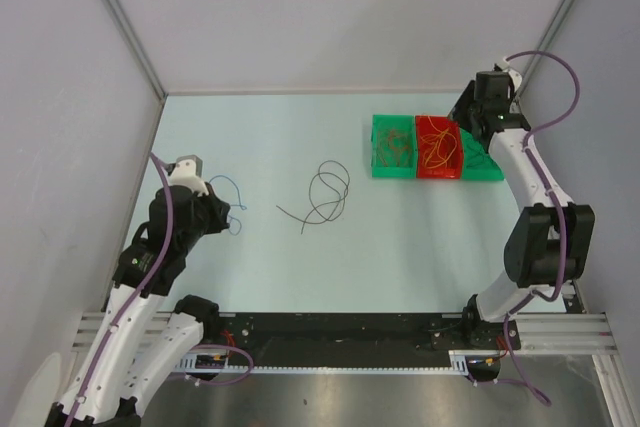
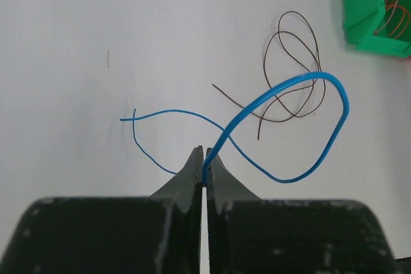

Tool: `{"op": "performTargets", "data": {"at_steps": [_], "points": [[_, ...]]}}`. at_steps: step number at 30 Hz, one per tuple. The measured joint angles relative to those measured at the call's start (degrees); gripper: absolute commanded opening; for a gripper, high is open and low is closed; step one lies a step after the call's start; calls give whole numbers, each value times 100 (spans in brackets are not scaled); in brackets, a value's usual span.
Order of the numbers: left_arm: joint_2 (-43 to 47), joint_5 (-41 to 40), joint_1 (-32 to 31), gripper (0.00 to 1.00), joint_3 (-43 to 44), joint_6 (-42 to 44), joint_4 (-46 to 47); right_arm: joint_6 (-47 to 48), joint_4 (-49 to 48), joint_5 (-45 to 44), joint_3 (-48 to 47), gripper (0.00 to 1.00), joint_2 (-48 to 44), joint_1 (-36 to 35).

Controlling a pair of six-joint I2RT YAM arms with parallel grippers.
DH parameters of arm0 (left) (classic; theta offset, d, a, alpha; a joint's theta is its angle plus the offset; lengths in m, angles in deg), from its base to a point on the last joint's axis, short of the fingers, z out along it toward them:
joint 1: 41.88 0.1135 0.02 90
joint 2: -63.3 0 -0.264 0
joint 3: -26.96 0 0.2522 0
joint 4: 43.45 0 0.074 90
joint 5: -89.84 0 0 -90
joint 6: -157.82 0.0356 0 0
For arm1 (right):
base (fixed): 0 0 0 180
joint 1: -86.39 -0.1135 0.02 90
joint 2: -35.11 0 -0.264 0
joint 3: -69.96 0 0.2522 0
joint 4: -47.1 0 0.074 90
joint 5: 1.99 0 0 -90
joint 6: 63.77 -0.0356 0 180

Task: Untangle the cables

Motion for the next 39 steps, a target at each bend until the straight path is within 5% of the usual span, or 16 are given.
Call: {"op": "performTargets", "data": {"at_steps": [24, 32, 39], "points": [[-522, 992, -96, 0, 0, -48, 227, -560, 1545, 391, 1534, 61, -3591, -1318], [-1384, 1257, -1635, 0, 551, -352, 516, -728, 1757, 564, 1578, 61, -4011, -1578], [-2087, 2299, -2542, 0, 1097, -424, 1307, -761, 1895, 667, 1582, 61, -4273, -1611]]}}
